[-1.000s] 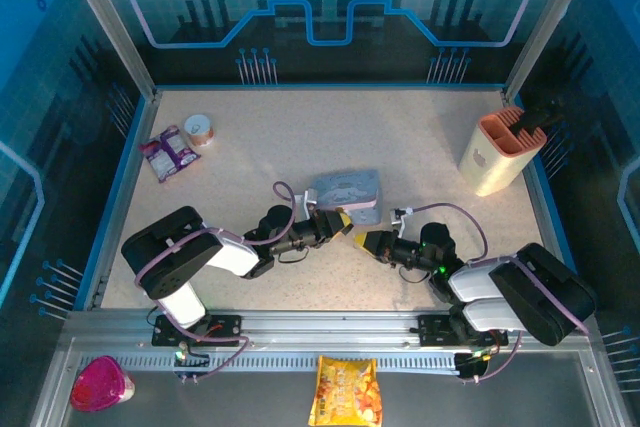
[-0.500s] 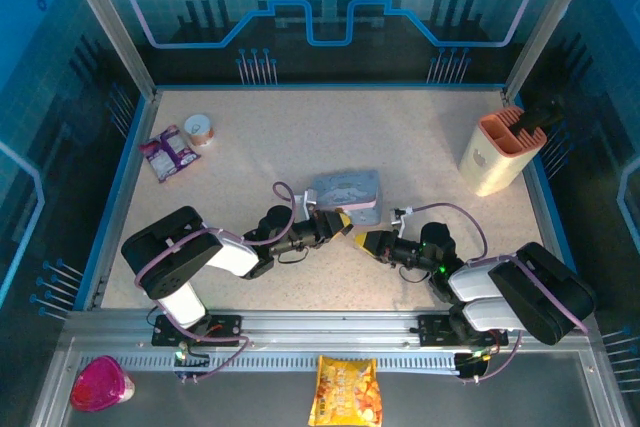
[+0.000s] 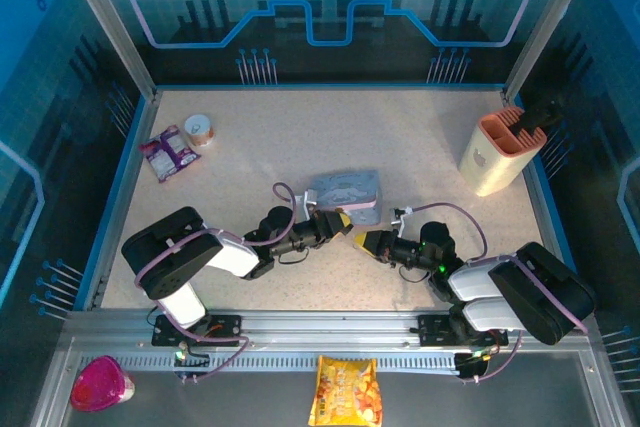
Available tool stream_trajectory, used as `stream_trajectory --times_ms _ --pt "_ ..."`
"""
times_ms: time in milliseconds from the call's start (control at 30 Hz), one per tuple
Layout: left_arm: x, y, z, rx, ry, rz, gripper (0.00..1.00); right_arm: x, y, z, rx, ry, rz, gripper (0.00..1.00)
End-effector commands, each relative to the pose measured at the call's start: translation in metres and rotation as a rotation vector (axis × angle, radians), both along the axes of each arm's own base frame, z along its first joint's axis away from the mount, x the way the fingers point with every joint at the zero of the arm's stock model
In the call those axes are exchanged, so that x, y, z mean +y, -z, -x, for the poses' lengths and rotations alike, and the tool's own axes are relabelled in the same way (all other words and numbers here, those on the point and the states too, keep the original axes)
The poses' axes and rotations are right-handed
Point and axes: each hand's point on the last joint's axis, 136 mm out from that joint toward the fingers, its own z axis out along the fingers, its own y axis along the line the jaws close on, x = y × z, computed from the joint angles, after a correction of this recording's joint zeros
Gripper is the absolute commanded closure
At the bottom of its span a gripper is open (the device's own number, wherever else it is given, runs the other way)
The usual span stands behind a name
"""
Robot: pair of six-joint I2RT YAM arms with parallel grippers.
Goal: Unlock a padlock with a key
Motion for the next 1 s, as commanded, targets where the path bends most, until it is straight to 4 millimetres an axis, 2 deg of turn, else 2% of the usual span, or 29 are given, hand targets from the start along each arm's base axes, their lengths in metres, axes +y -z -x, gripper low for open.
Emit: stream_trajectory --times_ms 0,467,800,967 --pt "-0.021 -0.022 0.033 -0.055 0.157 0.061 1.0 0.0 -0.032 -0.023 -0.109 0.06 -0.049 1.0" --pt "-0.022 -0.024 0.037 -0.068 0.17 0.052 1.0 -0.007 -0.034 -0.025 -0.122 0.092 -0.001 1.0" --pt "-0.036 -0.031 0.051 -0.079 0.231 0.064 1.0 -0.01 -0.038 -0.026 -0.135 0.1 0.016 1.0" --pt "-0.04 -0.028 0.057 -0.073 0.253 0.047 1.0 -0.013 -0.037 -0.027 -0.137 0.109 0.013 1.0"
